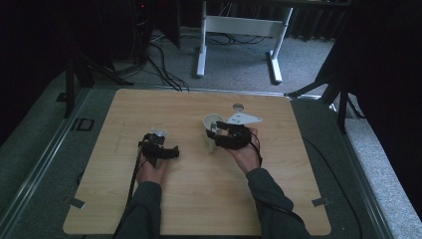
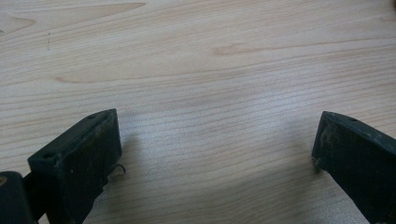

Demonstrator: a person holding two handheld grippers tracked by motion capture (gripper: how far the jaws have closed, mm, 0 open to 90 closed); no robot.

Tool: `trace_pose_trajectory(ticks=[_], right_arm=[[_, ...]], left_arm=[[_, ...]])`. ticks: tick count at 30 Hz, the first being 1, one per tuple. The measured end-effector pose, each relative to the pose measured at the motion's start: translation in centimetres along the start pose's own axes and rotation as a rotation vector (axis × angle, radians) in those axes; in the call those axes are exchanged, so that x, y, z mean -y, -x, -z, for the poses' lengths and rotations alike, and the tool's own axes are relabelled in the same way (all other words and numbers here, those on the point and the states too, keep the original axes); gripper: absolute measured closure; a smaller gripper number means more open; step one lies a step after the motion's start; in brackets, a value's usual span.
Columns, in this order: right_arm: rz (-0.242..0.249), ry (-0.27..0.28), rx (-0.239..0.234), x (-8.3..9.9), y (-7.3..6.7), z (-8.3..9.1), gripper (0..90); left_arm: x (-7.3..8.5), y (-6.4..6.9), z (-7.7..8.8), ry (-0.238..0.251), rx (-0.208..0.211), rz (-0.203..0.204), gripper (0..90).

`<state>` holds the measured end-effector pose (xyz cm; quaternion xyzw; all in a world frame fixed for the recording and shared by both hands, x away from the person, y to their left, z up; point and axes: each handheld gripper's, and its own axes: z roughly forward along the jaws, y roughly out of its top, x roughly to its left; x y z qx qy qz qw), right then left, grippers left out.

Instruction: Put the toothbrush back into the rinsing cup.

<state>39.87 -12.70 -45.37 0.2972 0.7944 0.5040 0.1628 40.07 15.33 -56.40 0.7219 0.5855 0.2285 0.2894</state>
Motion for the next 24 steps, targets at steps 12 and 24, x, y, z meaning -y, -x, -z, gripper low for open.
trace_pose_trajectory(ticks=[12,24], right_arm=[[0.01,-0.004,0.02,0.7,-0.1,-0.1,33.2],[0.01,-0.011,0.024,1.0,0.4,0.9,33.1]], left_arm=[[0.0,0.0,0.0,0.0,0.0,0.0,1.6],[0.0,0.0,0.0,0.0,0.001,0.001,1.6]])
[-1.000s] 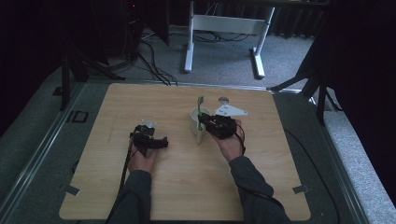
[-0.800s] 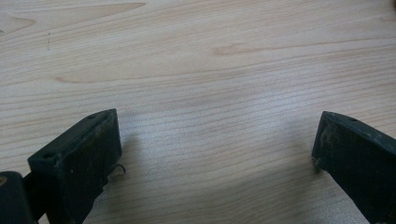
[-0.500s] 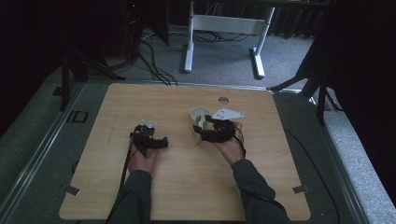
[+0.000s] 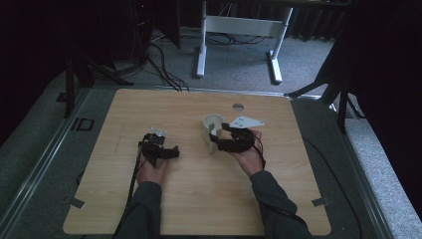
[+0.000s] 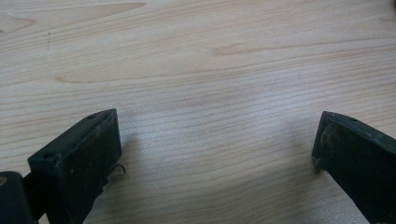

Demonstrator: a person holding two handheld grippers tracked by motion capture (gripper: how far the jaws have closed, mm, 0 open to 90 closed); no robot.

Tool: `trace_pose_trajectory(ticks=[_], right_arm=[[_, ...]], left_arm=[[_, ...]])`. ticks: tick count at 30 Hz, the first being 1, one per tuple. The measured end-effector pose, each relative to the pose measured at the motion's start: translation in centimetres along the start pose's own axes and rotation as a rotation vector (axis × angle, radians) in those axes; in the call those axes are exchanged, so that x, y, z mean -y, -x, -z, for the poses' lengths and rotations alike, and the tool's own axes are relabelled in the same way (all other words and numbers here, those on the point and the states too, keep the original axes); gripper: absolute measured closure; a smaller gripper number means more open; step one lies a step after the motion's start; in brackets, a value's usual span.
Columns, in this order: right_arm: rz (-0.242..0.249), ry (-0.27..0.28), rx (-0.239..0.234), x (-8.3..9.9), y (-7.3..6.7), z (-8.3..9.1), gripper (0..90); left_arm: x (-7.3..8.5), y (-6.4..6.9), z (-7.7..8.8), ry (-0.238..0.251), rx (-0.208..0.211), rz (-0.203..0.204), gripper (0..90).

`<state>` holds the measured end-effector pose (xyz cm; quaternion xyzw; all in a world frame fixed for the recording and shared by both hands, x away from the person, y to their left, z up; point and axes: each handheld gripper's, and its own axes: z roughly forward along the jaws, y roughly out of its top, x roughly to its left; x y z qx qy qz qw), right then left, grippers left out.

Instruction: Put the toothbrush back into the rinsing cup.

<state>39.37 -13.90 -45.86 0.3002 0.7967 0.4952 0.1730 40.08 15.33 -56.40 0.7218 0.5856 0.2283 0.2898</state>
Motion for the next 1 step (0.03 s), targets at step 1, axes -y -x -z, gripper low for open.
trace_pose_trajectory(ticks=[1], right_arm=[[0.002,-0.003,-0.003,0.04,0.07,0.1,33.2]], left_arm=[[0.0,0.0,0.0,-0.001,-0.001,-0.001,1.6]])
